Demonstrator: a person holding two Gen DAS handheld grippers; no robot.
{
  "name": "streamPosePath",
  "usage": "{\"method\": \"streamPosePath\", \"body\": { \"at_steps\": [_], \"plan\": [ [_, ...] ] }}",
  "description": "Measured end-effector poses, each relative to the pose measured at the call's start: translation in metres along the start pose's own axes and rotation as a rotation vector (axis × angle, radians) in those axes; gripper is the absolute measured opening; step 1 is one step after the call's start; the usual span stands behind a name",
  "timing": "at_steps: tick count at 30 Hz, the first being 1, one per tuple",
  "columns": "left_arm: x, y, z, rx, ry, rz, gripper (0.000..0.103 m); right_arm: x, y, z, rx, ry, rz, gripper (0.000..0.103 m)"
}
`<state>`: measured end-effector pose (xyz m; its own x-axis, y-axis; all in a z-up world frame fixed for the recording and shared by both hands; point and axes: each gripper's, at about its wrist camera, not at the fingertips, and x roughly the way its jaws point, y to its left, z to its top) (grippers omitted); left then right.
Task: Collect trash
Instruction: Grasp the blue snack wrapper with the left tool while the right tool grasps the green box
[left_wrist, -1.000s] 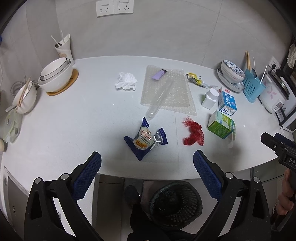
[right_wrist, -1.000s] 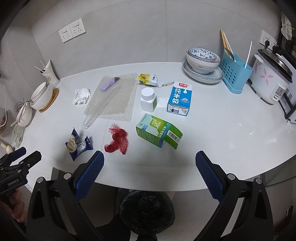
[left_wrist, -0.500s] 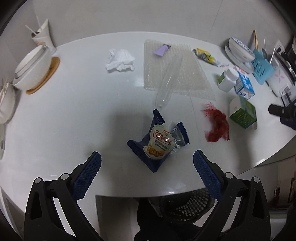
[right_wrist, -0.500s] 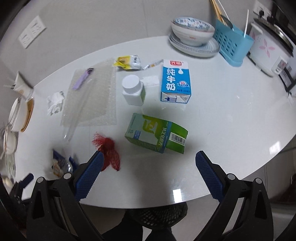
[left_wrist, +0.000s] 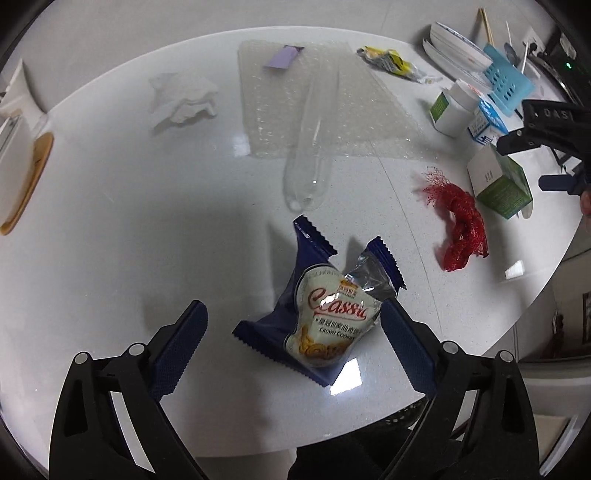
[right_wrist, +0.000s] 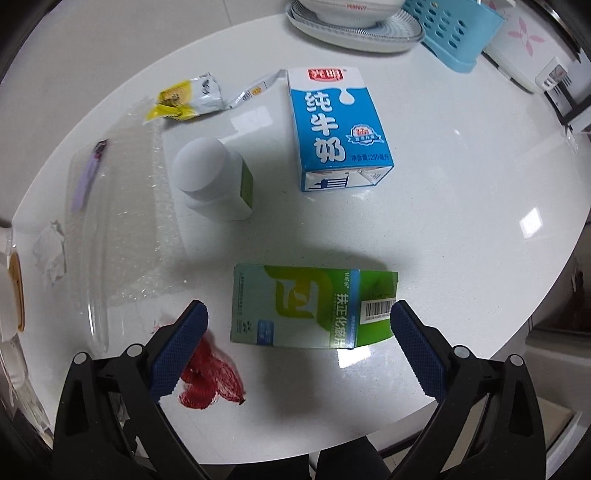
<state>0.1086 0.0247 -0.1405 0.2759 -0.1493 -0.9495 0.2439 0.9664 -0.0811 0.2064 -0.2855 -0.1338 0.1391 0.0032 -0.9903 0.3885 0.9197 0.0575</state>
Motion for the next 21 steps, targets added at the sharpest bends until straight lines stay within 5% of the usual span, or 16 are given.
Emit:
{"method": "streamPosePath", "body": {
  "at_steps": [10,17,21],
  "plan": [
    [0.015,-0.009,0.008,0.065,0.008,0.024,0.067,0.028,-0.002,0.006,0.041,0.063,-0.040,0.087],
    [0.014,-0.009,0.014,0.053,0.012,0.027,0.030,0.027,0.005,0.004,0.033,0.029,-0.078,0.077],
    [0.013,-0.004,0.017,0.027,0.021,0.004,0.019,0.028,0.004,0.005,0.049,0.048,-0.045,0.070]
  ]
}}
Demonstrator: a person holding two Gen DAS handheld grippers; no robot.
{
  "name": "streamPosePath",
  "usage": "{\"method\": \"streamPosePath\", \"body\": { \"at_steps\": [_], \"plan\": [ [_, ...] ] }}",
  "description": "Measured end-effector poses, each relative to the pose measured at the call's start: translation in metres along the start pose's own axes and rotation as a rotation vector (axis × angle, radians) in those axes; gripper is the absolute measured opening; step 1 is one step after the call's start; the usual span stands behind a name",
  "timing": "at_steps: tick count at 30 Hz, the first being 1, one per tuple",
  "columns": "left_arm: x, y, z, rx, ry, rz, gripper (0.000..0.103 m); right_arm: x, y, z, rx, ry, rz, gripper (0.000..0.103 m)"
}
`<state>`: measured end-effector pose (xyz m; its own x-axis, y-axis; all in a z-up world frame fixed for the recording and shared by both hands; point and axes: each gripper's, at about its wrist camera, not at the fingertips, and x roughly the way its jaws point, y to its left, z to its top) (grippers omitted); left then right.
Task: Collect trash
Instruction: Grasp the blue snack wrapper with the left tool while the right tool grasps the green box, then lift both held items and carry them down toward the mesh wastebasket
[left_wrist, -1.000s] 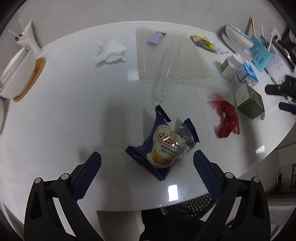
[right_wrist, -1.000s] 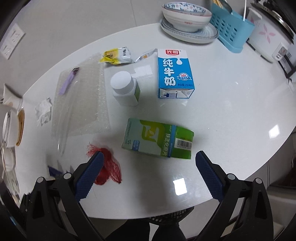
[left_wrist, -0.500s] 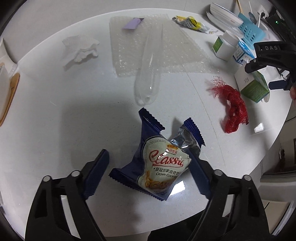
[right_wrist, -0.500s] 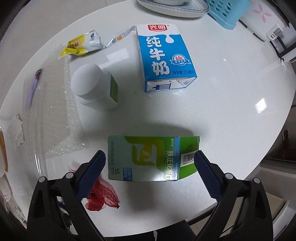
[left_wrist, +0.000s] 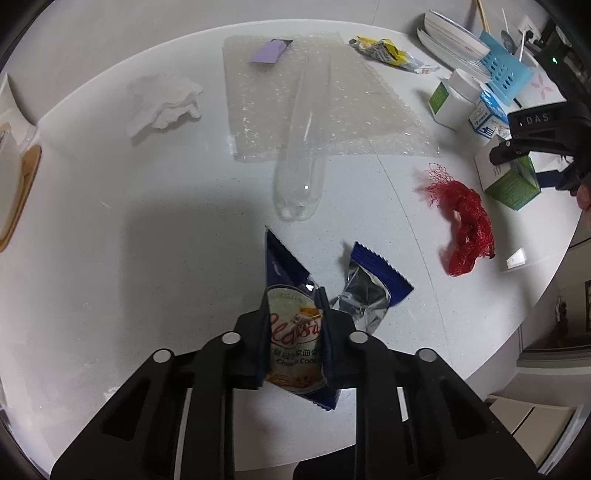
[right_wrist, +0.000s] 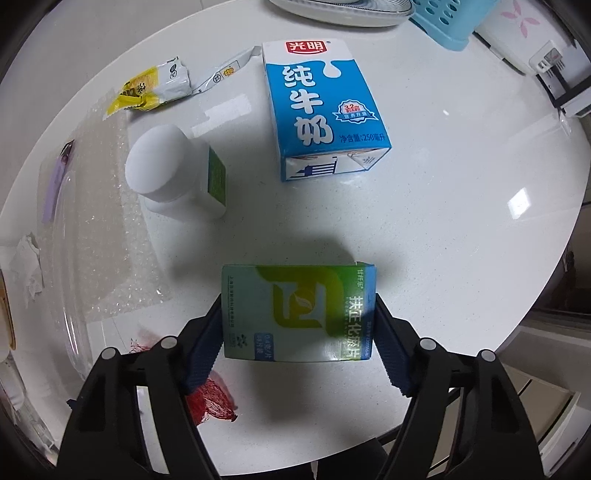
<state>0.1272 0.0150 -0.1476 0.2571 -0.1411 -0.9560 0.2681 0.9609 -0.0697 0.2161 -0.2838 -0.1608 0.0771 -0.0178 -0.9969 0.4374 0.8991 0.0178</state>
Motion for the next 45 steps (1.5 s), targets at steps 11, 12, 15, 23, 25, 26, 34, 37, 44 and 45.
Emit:
{"method": "streamPosePath", "body": {
  "at_steps": [11,12,15,23,25,26,34,37,44,45],
  "plan": [
    [-0.018,0.008,-0.011,-0.087,-0.010,-0.005,0.011,-0.024,-0.016,-0.010,-0.065,-0.051,0.039,0.070],
    [-0.022,0.007,-0.012,-0.102,-0.020,-0.003,0.010,-0.028,-0.017,-0.012,-0.083,-0.063,0.043,0.070],
    [-0.033,0.002,-0.014,-0.133,-0.040,0.011,0.010,-0.042,-0.022,-0.024,-0.126,-0.096,0.057,0.070],
    [-0.057,-0.019,-0.021,-0.158,-0.085,0.039,0.010,-0.066,-0.034,-0.055,-0.239,-0.190,0.079,0.070],
    [-0.064,-0.024,-0.025,-0.171,-0.097,0.046,0.009,-0.072,-0.040,-0.062,-0.256,-0.214,0.090,0.070],
    [-0.068,-0.027,-0.028,-0.180,-0.099,0.048,0.009,-0.074,-0.043,-0.065,-0.268,-0.226,0.088,0.070],
    [-0.082,-0.052,-0.050,-0.211,-0.113,0.063,0.006,-0.093,-0.064,-0.101,-0.341,-0.336,0.118,0.070],
    [-0.085,-0.060,-0.059,-0.221,-0.123,0.060,0.006,-0.098,-0.071,-0.114,-0.365,-0.352,0.135,0.070],
    [-0.096,-0.079,-0.079,-0.240,-0.144,0.054,0.006,-0.104,-0.090,-0.144,-0.419,-0.389,0.162,0.070],
    [-0.097,-0.082,-0.083,-0.242,-0.146,0.049,0.006,-0.105,-0.093,-0.148,-0.425,-0.392,0.168,0.070]
  ]
}}
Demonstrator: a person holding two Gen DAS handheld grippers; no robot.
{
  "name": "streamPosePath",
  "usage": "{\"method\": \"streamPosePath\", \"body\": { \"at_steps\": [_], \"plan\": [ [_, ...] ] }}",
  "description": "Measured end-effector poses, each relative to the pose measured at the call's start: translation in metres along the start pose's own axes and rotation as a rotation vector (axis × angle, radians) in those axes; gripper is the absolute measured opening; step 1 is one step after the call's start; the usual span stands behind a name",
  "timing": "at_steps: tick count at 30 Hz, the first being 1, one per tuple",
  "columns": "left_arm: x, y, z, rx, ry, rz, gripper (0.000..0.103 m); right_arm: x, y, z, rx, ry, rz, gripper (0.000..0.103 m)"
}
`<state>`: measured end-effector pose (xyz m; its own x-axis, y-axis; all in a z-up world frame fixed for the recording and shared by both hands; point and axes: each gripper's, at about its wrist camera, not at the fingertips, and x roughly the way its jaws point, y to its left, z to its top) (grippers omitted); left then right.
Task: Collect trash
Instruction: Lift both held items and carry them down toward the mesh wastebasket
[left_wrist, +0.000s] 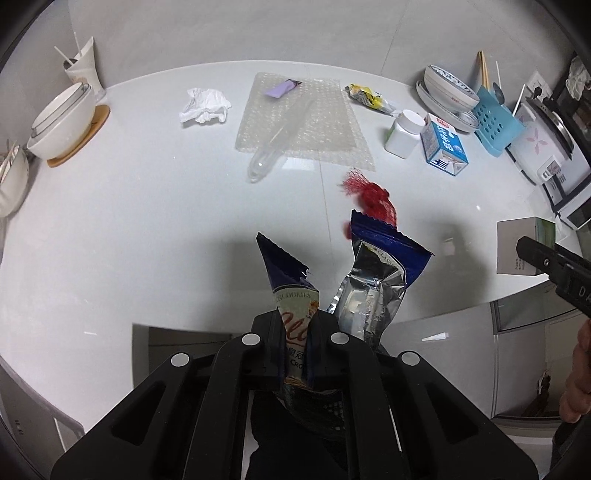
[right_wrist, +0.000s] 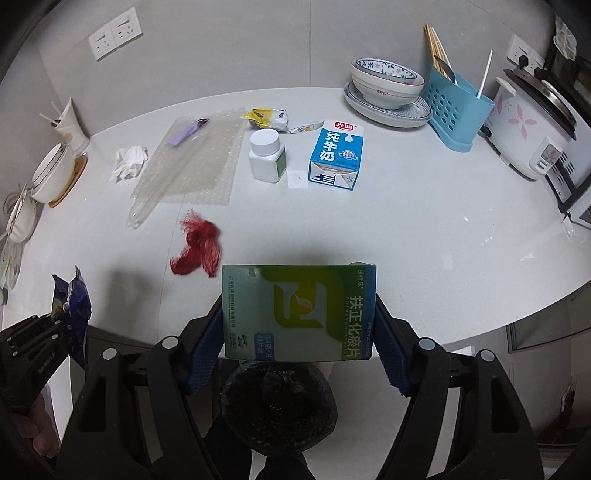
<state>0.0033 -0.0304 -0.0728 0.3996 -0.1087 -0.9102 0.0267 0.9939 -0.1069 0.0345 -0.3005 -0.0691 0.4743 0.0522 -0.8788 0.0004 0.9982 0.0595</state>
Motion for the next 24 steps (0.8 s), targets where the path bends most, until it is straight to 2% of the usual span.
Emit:
{"method": "streamPosePath", "body": {
  "at_steps": [10,24],
  "plan": [
    [-0.014,-0.018,-0.043,-0.010,-0.020,-0.035,0.006,-0.013,-0.008,-0.053,-0.032,-0.003,0.045,0.070],
    [0.021,-0.038,-0.104,-0.026,0.044,-0.070,0.006,0.016,-0.021,-0.127,-0.082,0.075,0.049,0.070]
  ]
}}
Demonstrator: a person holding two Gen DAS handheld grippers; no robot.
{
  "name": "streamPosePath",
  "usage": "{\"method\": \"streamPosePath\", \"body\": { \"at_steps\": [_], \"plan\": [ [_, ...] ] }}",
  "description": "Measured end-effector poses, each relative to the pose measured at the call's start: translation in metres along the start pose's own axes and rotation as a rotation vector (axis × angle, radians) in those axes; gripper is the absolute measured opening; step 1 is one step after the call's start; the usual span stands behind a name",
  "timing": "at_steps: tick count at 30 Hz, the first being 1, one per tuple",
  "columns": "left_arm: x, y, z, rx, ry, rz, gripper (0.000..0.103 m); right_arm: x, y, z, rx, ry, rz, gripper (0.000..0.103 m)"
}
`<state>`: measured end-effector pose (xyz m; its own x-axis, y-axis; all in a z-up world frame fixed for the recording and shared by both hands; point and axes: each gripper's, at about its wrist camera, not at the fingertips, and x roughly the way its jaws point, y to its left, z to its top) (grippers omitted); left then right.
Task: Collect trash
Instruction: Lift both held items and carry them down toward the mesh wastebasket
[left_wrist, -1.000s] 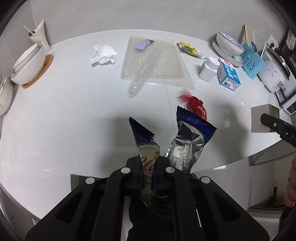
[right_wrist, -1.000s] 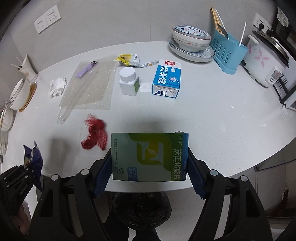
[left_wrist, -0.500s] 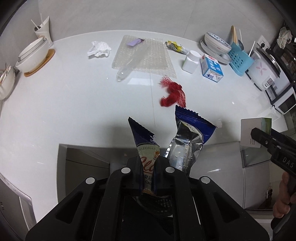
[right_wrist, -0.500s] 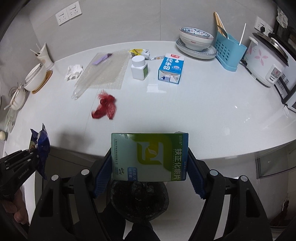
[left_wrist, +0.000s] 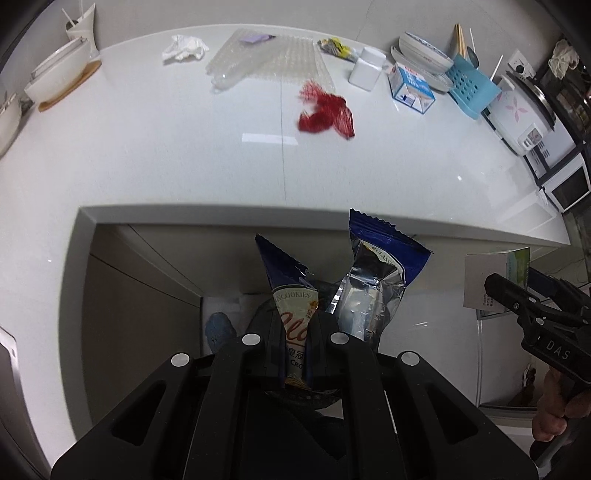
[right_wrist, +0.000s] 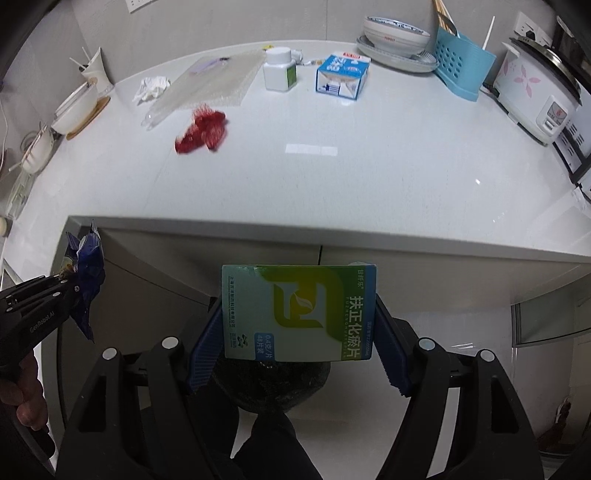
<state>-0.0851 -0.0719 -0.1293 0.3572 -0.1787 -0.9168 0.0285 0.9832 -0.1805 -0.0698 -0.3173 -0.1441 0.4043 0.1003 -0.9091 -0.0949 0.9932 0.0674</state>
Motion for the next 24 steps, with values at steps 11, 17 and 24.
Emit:
{"method": "streamPosePath", "body": {
  "at_steps": [11,17,24],
  "plan": [
    [0.047,-0.013,-0.036,0.030,0.044,-0.019,0.006,0.054,-0.002,-0.032,-0.011,0.056,0.010,0.070],
    [0.082,-0.021,-0.048,0.067,0.068,-0.017,0.006,0.080,-0.009,-0.044,0.017,0.089,0.000,0.070],
    [0.117,-0.032,-0.066,0.111,0.143,-0.016,0.006,0.087,-0.021,-0.053,0.050,0.109,-0.022,0.070]
  ]
}}
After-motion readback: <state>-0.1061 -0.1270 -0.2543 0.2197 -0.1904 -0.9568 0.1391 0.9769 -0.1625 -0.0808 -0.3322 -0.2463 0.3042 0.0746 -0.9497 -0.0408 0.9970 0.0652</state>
